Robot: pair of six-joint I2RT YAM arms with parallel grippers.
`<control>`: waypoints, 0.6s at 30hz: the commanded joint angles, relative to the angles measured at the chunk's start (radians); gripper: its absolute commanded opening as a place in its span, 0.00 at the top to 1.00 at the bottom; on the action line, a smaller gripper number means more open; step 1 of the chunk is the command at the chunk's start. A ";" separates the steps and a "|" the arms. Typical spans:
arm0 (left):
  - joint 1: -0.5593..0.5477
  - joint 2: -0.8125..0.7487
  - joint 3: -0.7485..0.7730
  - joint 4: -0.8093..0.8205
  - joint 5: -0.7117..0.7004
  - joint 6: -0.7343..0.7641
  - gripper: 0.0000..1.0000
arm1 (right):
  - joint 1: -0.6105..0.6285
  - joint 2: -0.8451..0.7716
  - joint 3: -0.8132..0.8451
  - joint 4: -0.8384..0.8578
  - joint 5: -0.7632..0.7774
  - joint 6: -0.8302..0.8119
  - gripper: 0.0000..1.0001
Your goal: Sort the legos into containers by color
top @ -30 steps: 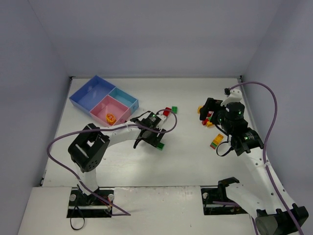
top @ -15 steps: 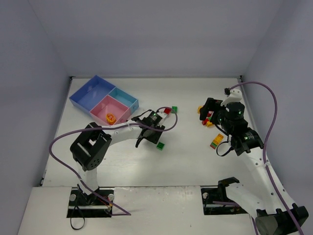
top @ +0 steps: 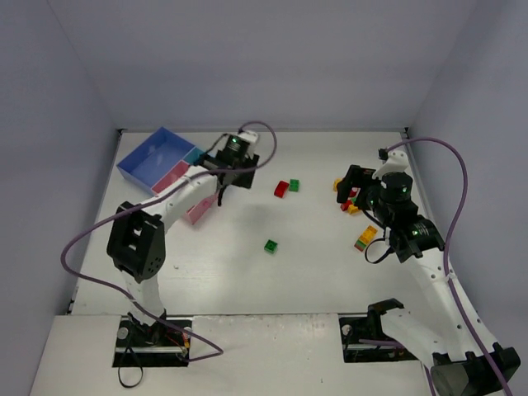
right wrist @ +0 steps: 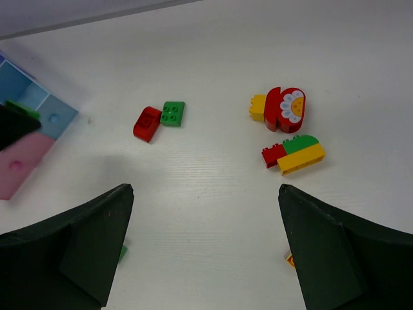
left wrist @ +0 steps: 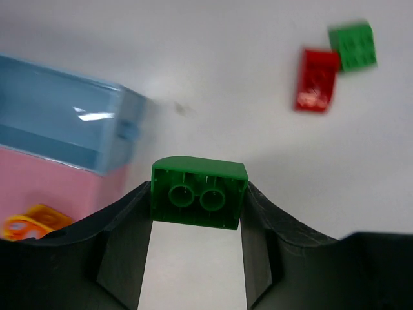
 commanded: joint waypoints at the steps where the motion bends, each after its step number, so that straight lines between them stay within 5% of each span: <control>1: 0.127 -0.024 0.133 -0.026 -0.028 0.097 0.77 | 0.000 0.001 0.020 0.043 -0.002 -0.001 0.08; 9: 0.262 0.156 0.361 -0.097 0.049 0.191 0.73 | 0.000 -0.031 0.013 0.030 0.022 -0.017 0.08; 15: 0.299 0.219 0.394 -0.111 0.109 0.205 0.72 | -0.002 -0.031 0.023 0.018 0.031 -0.028 0.08; 18: 0.306 0.236 0.398 -0.120 0.109 0.200 0.62 | 0.000 -0.031 0.020 0.015 0.030 -0.027 0.08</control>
